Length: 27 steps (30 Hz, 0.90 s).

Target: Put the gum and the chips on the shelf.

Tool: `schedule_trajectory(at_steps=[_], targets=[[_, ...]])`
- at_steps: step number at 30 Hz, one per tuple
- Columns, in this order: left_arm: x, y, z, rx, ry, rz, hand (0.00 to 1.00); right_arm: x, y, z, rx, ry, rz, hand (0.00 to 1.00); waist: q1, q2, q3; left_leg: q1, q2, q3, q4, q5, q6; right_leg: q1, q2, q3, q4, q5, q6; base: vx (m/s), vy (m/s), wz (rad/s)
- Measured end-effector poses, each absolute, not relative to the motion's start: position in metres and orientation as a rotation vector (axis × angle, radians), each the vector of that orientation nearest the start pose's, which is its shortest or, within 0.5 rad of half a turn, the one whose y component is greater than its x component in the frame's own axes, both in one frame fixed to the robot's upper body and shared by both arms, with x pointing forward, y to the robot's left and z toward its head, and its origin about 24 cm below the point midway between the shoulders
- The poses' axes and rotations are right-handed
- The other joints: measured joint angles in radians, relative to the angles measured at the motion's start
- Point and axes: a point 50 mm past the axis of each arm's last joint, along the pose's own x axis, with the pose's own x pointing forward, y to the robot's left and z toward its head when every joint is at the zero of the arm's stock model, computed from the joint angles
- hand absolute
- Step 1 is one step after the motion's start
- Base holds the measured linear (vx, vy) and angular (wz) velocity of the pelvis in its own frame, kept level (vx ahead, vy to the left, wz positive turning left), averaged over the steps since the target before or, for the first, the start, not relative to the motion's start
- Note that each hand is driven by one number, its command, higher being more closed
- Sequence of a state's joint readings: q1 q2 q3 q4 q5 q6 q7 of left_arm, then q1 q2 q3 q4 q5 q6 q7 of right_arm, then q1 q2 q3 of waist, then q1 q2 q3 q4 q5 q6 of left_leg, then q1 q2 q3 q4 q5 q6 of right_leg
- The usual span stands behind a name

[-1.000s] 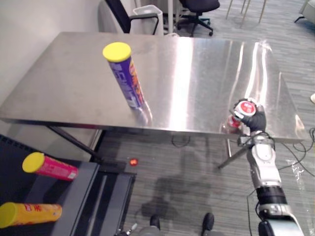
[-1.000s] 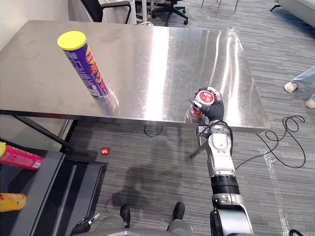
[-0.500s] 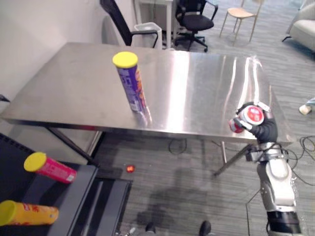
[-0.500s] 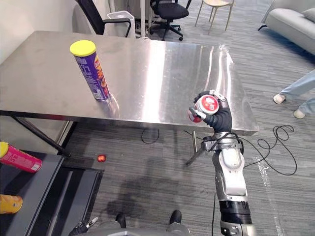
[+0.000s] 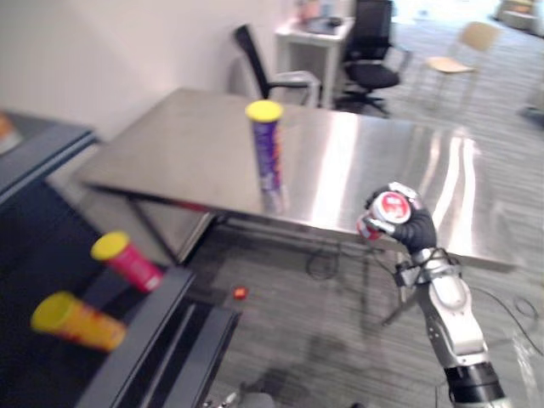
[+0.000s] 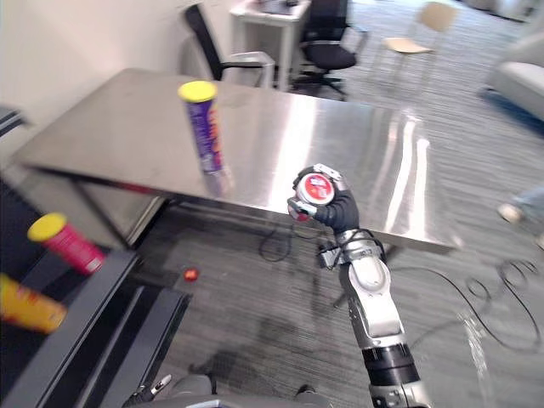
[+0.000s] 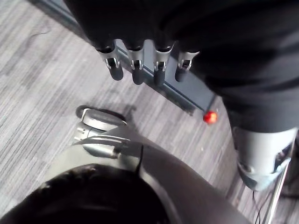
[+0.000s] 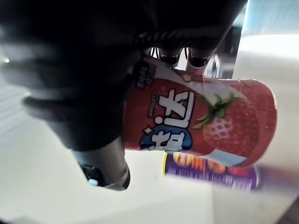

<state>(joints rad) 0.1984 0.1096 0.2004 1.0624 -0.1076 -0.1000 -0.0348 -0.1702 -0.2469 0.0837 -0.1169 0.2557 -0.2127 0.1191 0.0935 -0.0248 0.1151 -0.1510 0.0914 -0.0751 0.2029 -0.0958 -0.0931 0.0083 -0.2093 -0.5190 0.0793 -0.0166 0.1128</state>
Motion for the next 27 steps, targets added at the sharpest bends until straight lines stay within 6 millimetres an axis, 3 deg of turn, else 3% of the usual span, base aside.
schedule_trajectory(at_steps=[1,2,3,4,5,6,7,8,9,10,11,15,17,22,27], targets=[[0.050,0.219,-0.163,-0.112,1.112,0.325,0.00,0.275,-0.149,0.138,-0.007,-0.488,0.283,1.00,0.016,0.013,0.000,-0.019,0.003,-0.044,-0.076,0.041,0.006,-0.014,0.012,-0.052,0.002,-0.009,-0.017,-0.14,-0.152,1.58],[0.050,0.219,-0.163,-0.112,1.111,0.325,0.00,0.276,-0.150,0.139,-0.008,-0.495,0.280,1.00,0.025,0.015,0.001,-0.021,0.018,-0.032,-0.129,0.042,0.023,-0.021,0.030,-0.066,-0.009,-0.014,-0.034,-0.15,-0.237,1.76],[0.052,0.224,-0.162,-0.109,1.109,0.336,0.00,0.277,-0.150,0.141,-0.011,-0.501,0.277,1.00,0.027,-0.011,-0.010,-0.036,0.045,0.105,-0.185,0.028,0.124,-0.007,0.062,-0.131,-0.094,0.026,-0.065,-0.10,-0.201,1.71],[0.055,0.224,-0.162,-0.116,1.103,0.341,0.00,0.278,-0.155,0.144,-0.019,-0.514,0.261,1.00,0.018,-0.009,0.000,-0.077,0.067,0.209,-0.124,0.024,0.143,0.006,0.052,-0.186,-0.124,0.036,-0.058,-0.09,-0.157,2.56],[0.055,0.215,-0.164,-0.163,1.106,0.357,0.00,0.280,-0.174,0.147,-0.049,-0.518,0.178,1.00,0.020,0.023,0.018,-0.105,0.134,0.470,0.120,0.054,0.197,0.014,0.022,-0.314,-0.075,0.023,-0.075,-0.06,-0.030,2.00],[0.050,0.212,-0.165,-0.172,1.118,0.359,0.00,0.279,-0.180,0.147,-0.050,-0.516,0.147,1.00,0.020,0.035,0.016,-0.084,0.151,0.542,0.166,0.073,0.215,0.016,0.009,-0.348,-0.051,0.016,-0.081,-0.05,0.038,1.82],[0.047,0.208,-0.166,-0.184,1.125,0.360,0.00,0.278,-0.187,0.148,-0.055,-0.520,0.118,1.00,0.019,0.064,0.013,-0.069,0.157,0.605,0.159,0.086,0.205,0.022,0.007,-0.389,-0.017,0.007,-0.081,-0.07,0.051,1.73],[0.051,0.200,-0.167,-0.197,1.118,0.344,0.00,0.273,-0.204,0.152,-0.074,-0.538,0.045,1.00,-0.015,0.098,0.014,-0.076,0.129,0.665,0.083,0.160,0.211,0.014,-0.008,-0.448,0.027,-0.019,-0.097,-0.15,0.065,2.29],[0.057,0.215,-0.163,-0.177,1.084,0.377,0.00,0.270,-0.213,0.150,-0.072,-0.534,0.002,1.00,-0.028,0.053,0.010,-0.037,0.049,0.679,-0.060,0.211,0.200,0.016,-0.025,-0.475,-0.045,-0.016,-0.101,-0.18,0.039,2.22],[0.053,0.214,-0.164,-0.187,1.098,0.392,0.00,0.268,-0.215,0.148,-0.075,-0.530,-0.009,1.00,-0.026,0.048,0.015,-0.028,0.072,0.722,-0.013,0.153,0.210,0.030,-0.016,-0.518,-0.055,-0.018,-0.065,-0.19,-0.013,1.61],[0.047,0.214,-0.165,-0.191,1.119,0.410,0.00,0.265,-0.216,0.143,-0.090,-0.511,-0.026,1.00,-0.027,0.050,0.016,-0.017,0.116,0.758,0.081,0.052,0.185,0.033,-0.016,-0.558,-0.037,-0.018,-0.077,-0.14,0.009,1.12],[0.037,0.207,-0.168,-0.214,1.157,0.420,0.00,0.260,-0.222,0.131,-0.090,-0.458,-0.052,1.00,-0.039,0.081,-0.003,0.048,0.134,0.719,-0.041,0.008,0.061,0.012,-0.023,-0.661,-0.001,-0.005,-0.069,-0.14,0.190,0.80],[0.041,0.211,-0.167,-0.188,1.147,0.412,0.00,0.259,-0.221,0.129,-0.078,-0.452,-0.057,1.00,-0.042,0.061,0.000,0.034,0.098,0.708,-0.085,0.020,0.065,0.009,-0.053,-0.698,0.014,0.012,-0.065,-0.17,0.315,0.63],[0.038,0.226,-0.165,-0.156,1.147,0.444,0.00,0.262,-0.210,0.126,-0.077,-0.447,-0.057,1.00,-0.034,0.009,0.007,0.034,0.005,0.680,-0.131,0.043,0.114,-0.005,-0.156,-0.713,0.098,0.042,-0.062,-0.07,0.256,0.23],[0.036,0.237,-0.163,-0.153,1.138,0.497,0.00,0.265,-0.201,0.116,-0.092,-0.391,-0.032,1.00,-0.005,-0.012,0.019,0.065,-0.022,0.681,-0.181,0.049,0.126,-0.002,-0.167,-0.677,0.095,0.056,-0.060,-0.04,0.110,-0.03]])
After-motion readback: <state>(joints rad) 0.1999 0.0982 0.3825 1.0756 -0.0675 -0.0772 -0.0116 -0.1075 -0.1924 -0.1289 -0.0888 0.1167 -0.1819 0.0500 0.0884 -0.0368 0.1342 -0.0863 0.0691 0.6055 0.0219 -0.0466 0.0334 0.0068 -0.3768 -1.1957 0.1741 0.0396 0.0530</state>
